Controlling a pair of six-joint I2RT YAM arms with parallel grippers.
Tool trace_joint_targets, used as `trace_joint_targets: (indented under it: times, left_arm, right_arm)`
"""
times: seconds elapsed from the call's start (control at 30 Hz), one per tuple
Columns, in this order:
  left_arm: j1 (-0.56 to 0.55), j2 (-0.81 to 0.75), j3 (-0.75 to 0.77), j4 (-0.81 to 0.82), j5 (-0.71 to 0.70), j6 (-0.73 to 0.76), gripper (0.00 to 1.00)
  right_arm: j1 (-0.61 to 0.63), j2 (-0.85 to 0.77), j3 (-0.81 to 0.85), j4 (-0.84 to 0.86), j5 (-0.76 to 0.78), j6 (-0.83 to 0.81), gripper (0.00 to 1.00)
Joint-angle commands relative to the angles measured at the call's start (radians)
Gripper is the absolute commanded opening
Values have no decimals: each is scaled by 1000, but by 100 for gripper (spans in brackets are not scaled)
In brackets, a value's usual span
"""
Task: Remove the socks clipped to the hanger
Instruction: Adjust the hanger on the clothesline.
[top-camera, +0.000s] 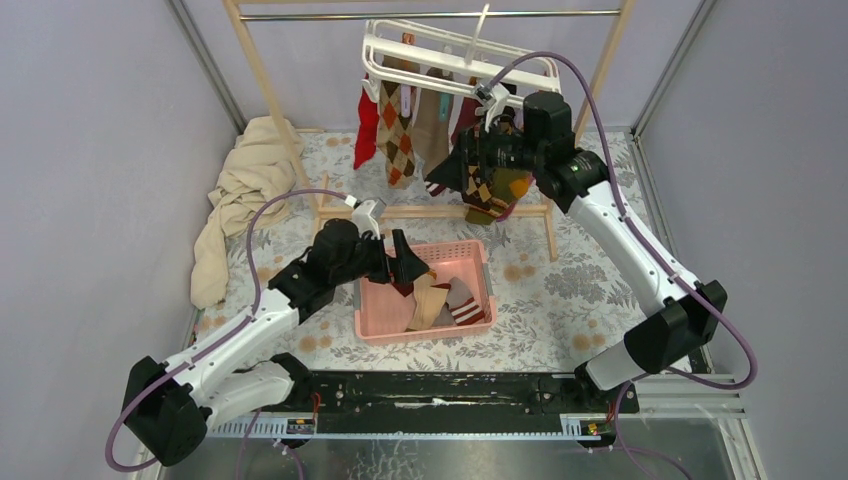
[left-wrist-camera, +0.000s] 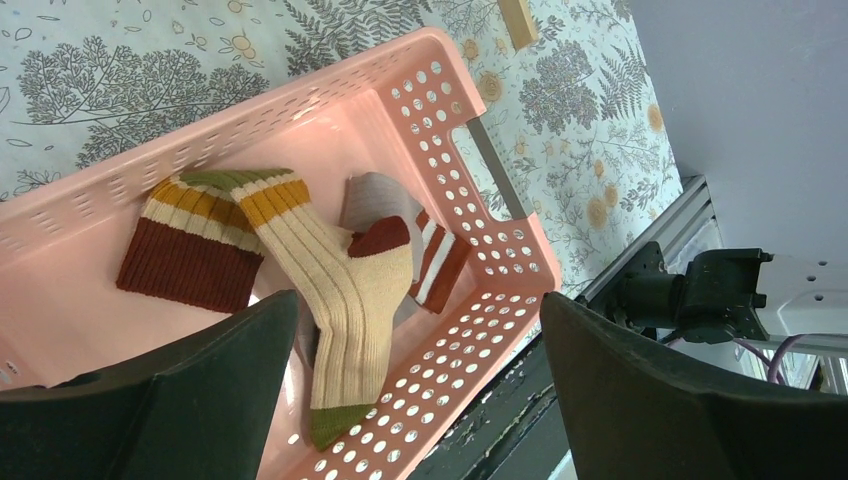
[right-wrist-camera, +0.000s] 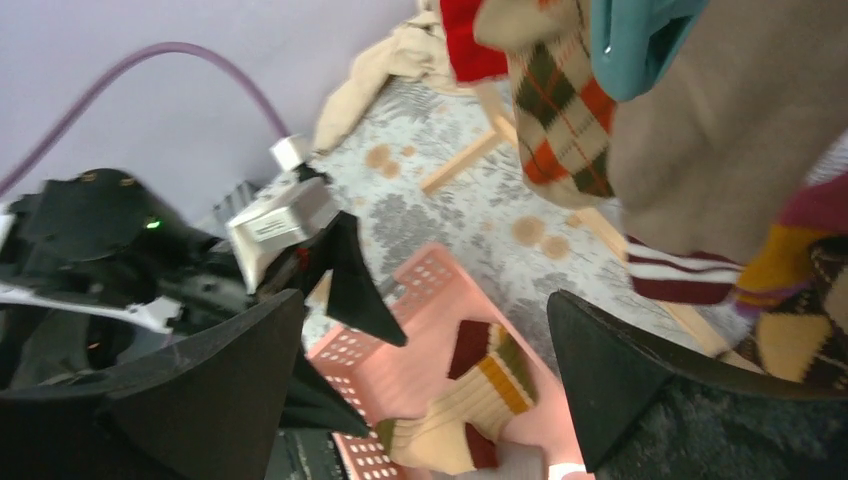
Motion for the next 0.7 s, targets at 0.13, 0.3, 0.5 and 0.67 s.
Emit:
trace_joint_targets:
  times: [0.13, 0.3, 0.5, 0.67]
  left_arm:
    - [-22, 32, 46, 15, -25, 10, 99]
    - [-29, 42, 47, 23, -29, 6, 99]
    - [-32, 26, 39, 23, -34, 5, 99]
    - [-32, 20, 31, 28, -37, 8, 99]
  right_arm:
    - [19, 54, 65, -222, 364, -112, 100]
    - [6, 89, 27, -164, 197, -80, 100]
    - [-4, 119, -62, 23, -87, -12, 100]
    - [-3, 70, -192, 208, 3, -34, 100]
